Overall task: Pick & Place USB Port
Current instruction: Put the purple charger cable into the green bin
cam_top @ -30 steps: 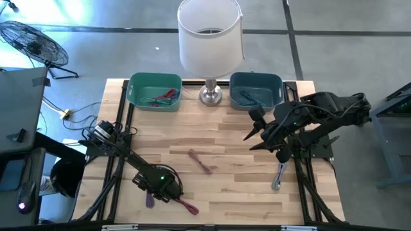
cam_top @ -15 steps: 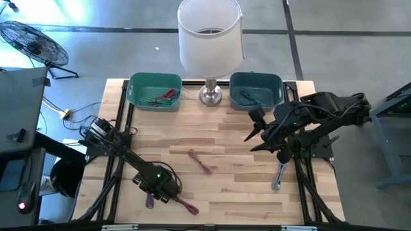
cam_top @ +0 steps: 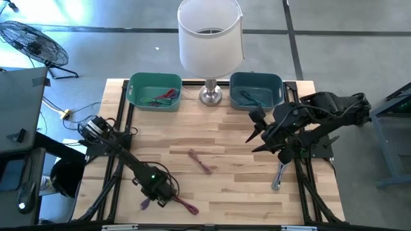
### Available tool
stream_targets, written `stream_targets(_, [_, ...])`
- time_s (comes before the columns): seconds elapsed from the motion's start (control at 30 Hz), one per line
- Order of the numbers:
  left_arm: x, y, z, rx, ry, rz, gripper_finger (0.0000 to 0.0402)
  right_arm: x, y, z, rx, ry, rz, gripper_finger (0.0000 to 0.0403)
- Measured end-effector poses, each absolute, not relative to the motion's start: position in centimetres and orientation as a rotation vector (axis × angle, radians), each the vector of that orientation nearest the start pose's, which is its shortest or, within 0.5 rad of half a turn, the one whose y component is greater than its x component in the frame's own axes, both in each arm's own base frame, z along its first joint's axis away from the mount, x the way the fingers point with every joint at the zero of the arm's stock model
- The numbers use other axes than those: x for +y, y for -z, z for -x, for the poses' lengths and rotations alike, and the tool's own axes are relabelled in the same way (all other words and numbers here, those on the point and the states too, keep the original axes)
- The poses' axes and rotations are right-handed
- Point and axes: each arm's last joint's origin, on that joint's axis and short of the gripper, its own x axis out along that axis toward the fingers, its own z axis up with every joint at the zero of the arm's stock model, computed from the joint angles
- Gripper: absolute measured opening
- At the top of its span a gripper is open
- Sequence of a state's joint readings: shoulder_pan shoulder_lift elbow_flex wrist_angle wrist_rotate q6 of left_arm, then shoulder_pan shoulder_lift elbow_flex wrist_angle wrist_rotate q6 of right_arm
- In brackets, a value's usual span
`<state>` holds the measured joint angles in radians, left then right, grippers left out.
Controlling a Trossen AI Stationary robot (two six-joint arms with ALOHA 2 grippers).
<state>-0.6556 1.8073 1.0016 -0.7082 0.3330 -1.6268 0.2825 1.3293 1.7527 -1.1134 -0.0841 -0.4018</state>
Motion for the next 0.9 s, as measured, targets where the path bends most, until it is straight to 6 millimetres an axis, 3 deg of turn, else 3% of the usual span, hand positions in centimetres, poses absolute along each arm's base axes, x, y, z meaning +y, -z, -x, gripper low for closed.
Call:
stream_targets(0.33, [-16.8,-19.6,-22.9,1.250,-0.544,0.920,0.0017,6.6,-45.5,-22.1,0.597,-0.481,0.470,0.0161])
stream_targets(0.5, [-14.7,-22.9,-22.3,1.053,-0.520,0.873,0.0015,6.7,-45.6,-22.2,0.581,-0.478,0.468,0.0161])
stream_targets(0.7, [-10.0,-25.0,-20.5,1.050,-0.659,0.740,0.0015,6.6,-45.7,-22.2,0.581,-0.446,0.428,0.0161])
stream_targets(0.9, [-4.8,-28.4,-18.9,0.867,-0.672,0.597,0.0014,6.8,-45.8,-22.2,0.589,-0.381,0.380,0.0161])
